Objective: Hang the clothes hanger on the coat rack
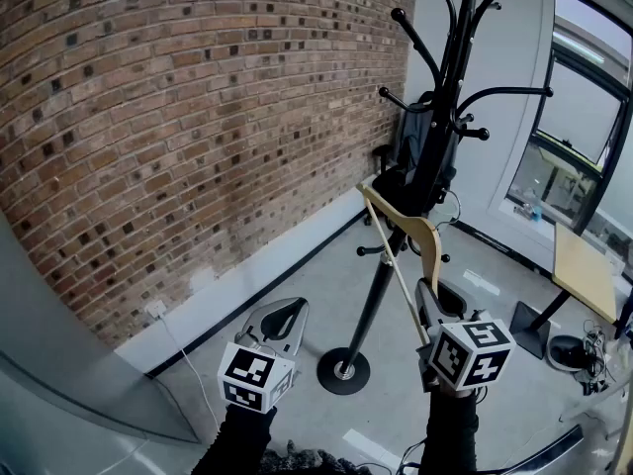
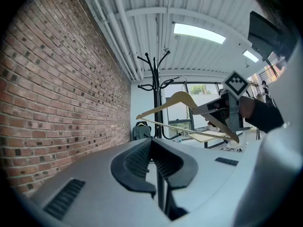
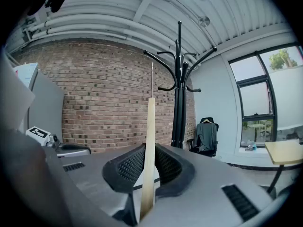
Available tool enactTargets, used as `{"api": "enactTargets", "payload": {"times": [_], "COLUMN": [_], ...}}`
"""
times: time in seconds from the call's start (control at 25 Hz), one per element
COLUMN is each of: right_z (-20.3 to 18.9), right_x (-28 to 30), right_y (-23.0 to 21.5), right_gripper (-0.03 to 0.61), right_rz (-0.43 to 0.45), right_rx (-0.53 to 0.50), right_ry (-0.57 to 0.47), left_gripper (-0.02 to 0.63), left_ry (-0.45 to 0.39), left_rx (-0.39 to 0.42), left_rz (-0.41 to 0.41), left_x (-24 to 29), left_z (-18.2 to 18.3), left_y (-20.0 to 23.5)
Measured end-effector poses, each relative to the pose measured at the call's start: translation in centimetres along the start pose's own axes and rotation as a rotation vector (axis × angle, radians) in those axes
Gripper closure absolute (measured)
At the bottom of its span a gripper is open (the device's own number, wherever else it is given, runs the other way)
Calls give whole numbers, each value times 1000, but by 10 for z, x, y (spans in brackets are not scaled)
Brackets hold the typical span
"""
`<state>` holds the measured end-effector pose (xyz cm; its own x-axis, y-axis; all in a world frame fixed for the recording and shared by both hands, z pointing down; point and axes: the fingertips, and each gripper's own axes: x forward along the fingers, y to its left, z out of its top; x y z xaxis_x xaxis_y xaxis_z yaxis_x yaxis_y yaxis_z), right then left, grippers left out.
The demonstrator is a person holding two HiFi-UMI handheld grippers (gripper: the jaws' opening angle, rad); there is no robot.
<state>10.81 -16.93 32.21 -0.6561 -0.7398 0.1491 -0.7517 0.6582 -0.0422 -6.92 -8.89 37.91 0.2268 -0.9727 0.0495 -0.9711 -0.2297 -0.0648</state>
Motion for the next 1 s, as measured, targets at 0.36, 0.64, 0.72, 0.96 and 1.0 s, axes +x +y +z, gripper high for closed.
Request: {"api": "enactTargets", "payload": {"times": [0.36, 0.64, 0.72, 0.96, 1.0], "right_z": [1, 23, 30, 52, 56], "right_x": [38, 86, 102, 147, 154], "right_y": [-13, -23, -25, -36, -38], "right_gripper": [518, 518, 518, 518, 518], "right_rz": [-6, -51, -62, -110, -113], "right_rx": [13, 16, 17, 35, 42], "right_ry": [2, -26, -31, -62, -66], "left_gripper": [606, 606, 604, 605, 606], "left_ry": [10, 5, 1, 0, 0], "left_rx": [2, -6, -8, 7, 8], "left_rz": [-12, -70, -89, -132, -138], "left_x": [32, 78, 92, 133, 139], "left_z": [-10, -11, -9, -6, -7], "left_y": [20, 57, 69, 110, 116]}}
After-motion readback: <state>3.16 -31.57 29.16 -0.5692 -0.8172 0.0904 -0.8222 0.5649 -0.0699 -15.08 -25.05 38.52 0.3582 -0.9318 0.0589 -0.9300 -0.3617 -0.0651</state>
